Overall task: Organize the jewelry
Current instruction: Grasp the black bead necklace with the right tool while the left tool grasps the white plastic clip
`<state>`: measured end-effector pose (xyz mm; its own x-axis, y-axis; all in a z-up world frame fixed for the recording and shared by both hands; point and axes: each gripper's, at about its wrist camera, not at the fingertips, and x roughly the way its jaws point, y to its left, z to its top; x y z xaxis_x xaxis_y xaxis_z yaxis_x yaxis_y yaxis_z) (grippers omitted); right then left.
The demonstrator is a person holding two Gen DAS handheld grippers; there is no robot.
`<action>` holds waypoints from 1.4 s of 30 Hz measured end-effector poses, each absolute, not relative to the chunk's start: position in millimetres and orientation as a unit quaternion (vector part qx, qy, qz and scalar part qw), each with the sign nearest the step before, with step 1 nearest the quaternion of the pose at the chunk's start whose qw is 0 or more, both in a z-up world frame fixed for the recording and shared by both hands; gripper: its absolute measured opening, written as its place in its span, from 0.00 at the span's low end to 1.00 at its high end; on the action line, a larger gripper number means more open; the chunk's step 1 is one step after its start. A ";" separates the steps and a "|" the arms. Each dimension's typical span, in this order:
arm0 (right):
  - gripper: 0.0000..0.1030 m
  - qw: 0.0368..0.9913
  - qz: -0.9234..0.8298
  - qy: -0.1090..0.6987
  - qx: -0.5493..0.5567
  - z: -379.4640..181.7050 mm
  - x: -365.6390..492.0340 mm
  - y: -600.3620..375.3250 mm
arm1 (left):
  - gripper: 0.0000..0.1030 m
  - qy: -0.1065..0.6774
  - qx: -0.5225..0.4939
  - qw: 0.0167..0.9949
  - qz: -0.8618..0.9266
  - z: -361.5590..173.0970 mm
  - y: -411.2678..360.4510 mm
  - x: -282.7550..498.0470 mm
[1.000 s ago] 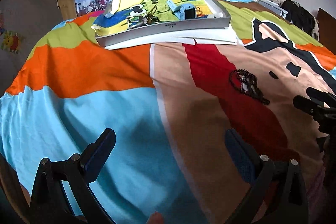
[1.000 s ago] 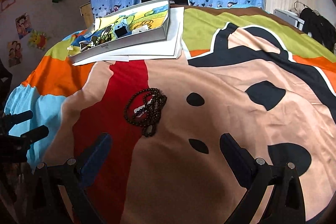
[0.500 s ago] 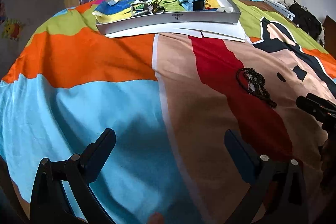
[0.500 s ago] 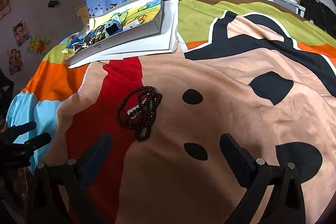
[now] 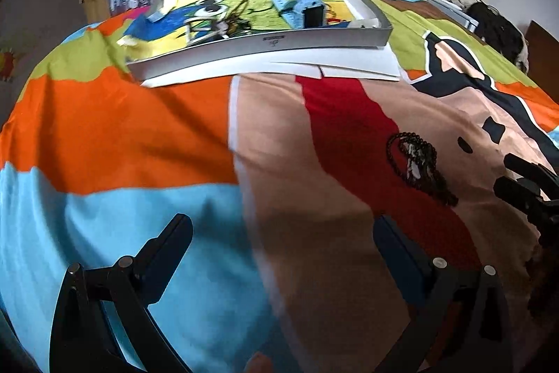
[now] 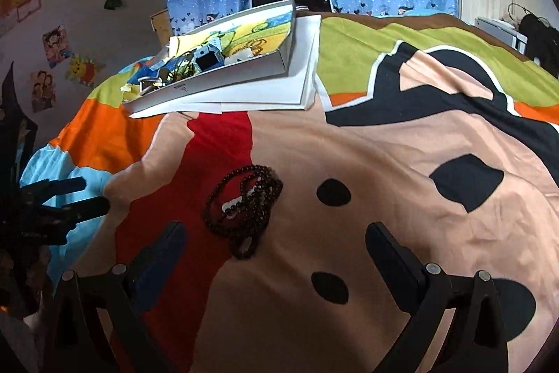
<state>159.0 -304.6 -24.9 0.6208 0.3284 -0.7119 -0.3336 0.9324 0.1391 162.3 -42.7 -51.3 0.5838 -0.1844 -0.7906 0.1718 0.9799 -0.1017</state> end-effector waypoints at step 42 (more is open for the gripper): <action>0.07 0.855 0.222 0.454 -0.113 -78.0 195.9 -274.0 | 0.76 0.508 -0.070 0.819 -0.258 -75.4 -72.9 243.7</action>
<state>195.9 -274.0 -78.0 0.4893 0.2775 -0.8268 -0.4830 0.8756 0.0079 243.7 -72.9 -75.4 0.3499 -0.4937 -0.7962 0.3510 0.8571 -0.3772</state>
